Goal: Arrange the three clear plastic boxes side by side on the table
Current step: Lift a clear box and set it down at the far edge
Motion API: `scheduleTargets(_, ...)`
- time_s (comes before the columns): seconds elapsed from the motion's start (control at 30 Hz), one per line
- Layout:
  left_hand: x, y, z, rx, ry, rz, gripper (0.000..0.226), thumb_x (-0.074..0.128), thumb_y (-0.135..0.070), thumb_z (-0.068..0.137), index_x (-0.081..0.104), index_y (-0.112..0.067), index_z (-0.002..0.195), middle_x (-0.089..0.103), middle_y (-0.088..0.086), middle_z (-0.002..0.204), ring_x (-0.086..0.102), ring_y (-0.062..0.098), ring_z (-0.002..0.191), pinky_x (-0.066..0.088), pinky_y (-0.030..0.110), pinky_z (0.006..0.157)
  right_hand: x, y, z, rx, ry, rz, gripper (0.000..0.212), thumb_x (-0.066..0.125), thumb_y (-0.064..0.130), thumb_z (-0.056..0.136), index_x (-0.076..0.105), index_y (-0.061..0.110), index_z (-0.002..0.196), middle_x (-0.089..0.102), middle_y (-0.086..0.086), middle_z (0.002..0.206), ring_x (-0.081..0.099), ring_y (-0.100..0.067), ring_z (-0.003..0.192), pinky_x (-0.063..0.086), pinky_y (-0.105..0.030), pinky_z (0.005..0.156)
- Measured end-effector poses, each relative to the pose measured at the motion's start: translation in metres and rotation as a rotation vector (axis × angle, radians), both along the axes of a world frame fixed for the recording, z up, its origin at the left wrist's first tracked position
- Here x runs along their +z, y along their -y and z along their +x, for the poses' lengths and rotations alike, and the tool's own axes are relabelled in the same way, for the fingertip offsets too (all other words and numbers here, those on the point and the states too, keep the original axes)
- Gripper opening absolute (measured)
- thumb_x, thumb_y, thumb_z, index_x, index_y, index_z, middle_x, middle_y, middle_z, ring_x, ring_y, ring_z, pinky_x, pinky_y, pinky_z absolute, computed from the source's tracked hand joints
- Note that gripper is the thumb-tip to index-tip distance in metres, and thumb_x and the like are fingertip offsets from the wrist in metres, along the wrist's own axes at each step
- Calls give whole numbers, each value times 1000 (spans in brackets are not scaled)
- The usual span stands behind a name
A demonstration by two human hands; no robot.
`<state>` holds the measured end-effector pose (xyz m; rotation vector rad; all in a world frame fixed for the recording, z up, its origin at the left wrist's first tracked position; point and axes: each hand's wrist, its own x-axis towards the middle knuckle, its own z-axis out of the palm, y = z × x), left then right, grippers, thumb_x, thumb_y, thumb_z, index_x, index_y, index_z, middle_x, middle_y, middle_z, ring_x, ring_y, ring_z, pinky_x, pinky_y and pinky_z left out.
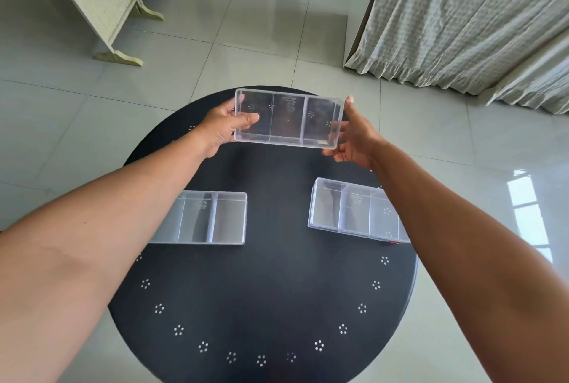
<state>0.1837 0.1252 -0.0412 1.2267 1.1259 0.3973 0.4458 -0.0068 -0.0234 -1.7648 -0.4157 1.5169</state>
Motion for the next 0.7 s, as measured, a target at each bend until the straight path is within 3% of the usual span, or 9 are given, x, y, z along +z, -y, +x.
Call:
scheduleTargets(0.03,-2,1,3,38,15,-16,68,78,-28,80,47,-34,140,65,-9,113,65,16,107,50,40,90,0,-1,-1,2,19,6,75,25,80,86,63,18,105,65,-8,96,68,-26,58,48,-24,49)
scheduleTargets(0.1,-5,3,7,108,27,-33,64,78,-32,78,50,-35,136,65,-9,112,66,20,106,55,40,87,-3,-2,-2,31,58,8,62,34,69,93,62,17,112,62,-6,102,67,-23,58,48,-23,49)
scheduleTargets(0.17,-11,3,12,161,5,-41,70,79,-36,77,47,-29,139,65,-3,117,67,19,104,57,40,85,-9,-2,-2,72,120,-11,48,45,52,98,56,11,122,56,-8,111,65,-20,60,49,-24,48)
scheduleTargets(0.23,-18,4,19,191,-41,-37,65,78,-39,78,47,-24,133,64,2,117,65,21,105,57,41,85,-15,-2,-4,82,196,-30,32,51,34,100,57,7,117,57,-10,111,64,-17,59,50,-24,47)
scheduleTargets(0.3,-26,5,26,219,-67,-45,54,74,-39,82,47,-21,125,61,2,114,61,21,107,55,42,89,-20,-5,-6,51,237,-29,30,52,23,100,57,2,120,61,-8,101,63,-16,59,51,-24,49)
scheduleTargets(0.43,-36,7,37,239,-111,-42,44,66,-34,89,47,-19,126,56,4,119,57,17,103,52,38,92,-29,-13,-4,2,310,-49,32,50,13,100,55,-8,124,60,-5,74,61,-15,55,50,-24,53)
scheduleTargets(0.6,-38,5,50,236,-159,-7,43,59,-33,92,47,-19,131,55,-1,112,55,20,102,47,35,89,-38,-17,-1,1,365,-36,29,50,15,99,62,-4,118,66,-3,72,63,-15,58,51,-18,46)
scheduleTargets(0.7,-39,5,54,241,-191,24,48,59,-29,93,46,-17,137,55,-3,115,56,19,105,45,35,97,-42,-19,3,-19,340,-80,20,40,7,101,59,6,106,65,7,46,63,-7,43,49,-21,50)
